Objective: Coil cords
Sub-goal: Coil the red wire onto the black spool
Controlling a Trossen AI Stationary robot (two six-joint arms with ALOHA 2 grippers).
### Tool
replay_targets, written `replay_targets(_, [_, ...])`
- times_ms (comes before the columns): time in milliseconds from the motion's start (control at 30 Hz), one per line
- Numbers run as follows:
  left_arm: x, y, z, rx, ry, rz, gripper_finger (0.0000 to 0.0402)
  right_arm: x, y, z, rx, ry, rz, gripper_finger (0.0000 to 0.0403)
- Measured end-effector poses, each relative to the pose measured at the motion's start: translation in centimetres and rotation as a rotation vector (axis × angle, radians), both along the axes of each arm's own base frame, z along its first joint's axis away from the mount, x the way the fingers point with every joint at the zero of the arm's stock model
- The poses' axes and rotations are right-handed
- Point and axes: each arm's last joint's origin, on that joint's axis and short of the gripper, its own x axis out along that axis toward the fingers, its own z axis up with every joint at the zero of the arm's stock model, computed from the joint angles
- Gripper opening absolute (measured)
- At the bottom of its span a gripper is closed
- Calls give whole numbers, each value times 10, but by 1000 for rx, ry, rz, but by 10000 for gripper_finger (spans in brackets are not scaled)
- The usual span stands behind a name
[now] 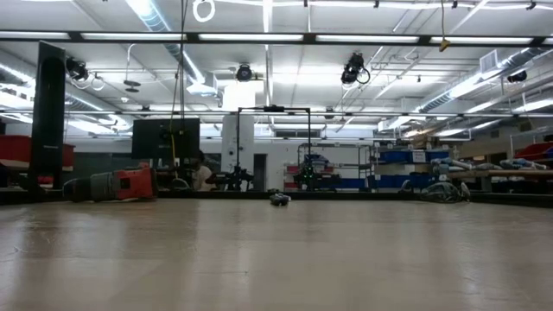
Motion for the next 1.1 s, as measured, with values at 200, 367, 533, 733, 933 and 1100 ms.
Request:
replay_targets(200, [2,-1,-9,2,8,-4,5,1,0,3,-11,-23,9,82])
replay_targets(367, [4,-2,-14,11,2,-9,5,0,1,3,-10,-23,14,77])
replay_targets(533, [3,-2,-14,14,4,-10,5,0,1,2,-10,-19,20,39])
replay_targets(733, [3,-2,-15,18,11,-18,5,0,2,1,-11,1,48,12])
replay_targets(933, [4,-4,-15,9,19,-57,16,-1,2,-1,-8,26,84,7])
replay_targets(1100, [4,-4,-16,23,30,-67,24,0,-1,-3,3,53,106,7])
